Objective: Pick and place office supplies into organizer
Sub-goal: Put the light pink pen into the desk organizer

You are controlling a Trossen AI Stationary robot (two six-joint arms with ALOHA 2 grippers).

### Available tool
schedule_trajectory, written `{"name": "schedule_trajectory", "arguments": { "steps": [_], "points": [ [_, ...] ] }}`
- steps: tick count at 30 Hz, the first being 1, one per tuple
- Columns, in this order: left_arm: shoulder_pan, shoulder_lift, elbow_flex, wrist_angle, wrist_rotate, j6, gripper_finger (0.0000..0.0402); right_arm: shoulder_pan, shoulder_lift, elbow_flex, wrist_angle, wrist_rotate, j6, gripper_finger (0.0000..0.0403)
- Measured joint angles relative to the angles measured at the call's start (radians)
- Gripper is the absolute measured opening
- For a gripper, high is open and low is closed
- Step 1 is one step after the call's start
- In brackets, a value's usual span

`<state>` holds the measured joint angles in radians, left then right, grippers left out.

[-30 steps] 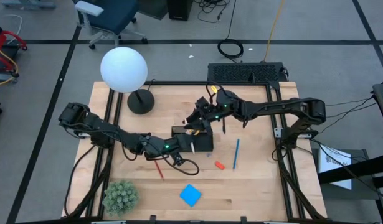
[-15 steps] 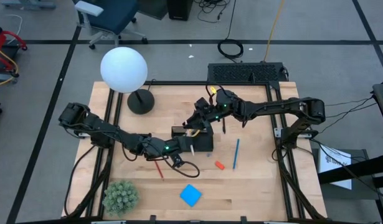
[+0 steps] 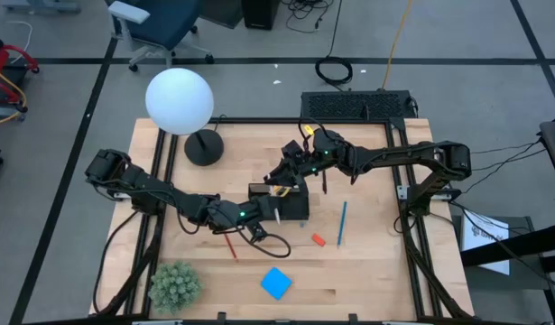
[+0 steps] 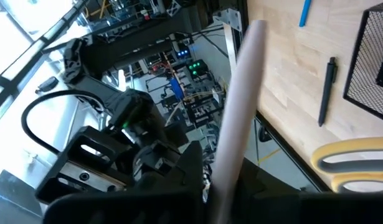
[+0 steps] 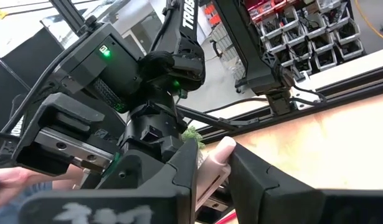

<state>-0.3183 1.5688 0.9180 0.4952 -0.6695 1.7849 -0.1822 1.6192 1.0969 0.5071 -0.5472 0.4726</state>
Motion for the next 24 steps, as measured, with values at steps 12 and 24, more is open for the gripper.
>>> {"name": "schedule_trajectory", "arguments": {
  "steps": [12, 24],
  "points": [
    [-0.027, 0.000, 0.000, 0.008, -0.090, -0.063, 0.0105, -0.002, -0.015, 0.000, -0.004, -0.038, -0.018, 0.0043],
    [-0.041, -0.001, 0.002, 0.007, -0.198, -0.102, 0.0120, -0.002, -0.019, -0.001, -0.016, -0.035, -0.028, 0.0042]
  ]
}}
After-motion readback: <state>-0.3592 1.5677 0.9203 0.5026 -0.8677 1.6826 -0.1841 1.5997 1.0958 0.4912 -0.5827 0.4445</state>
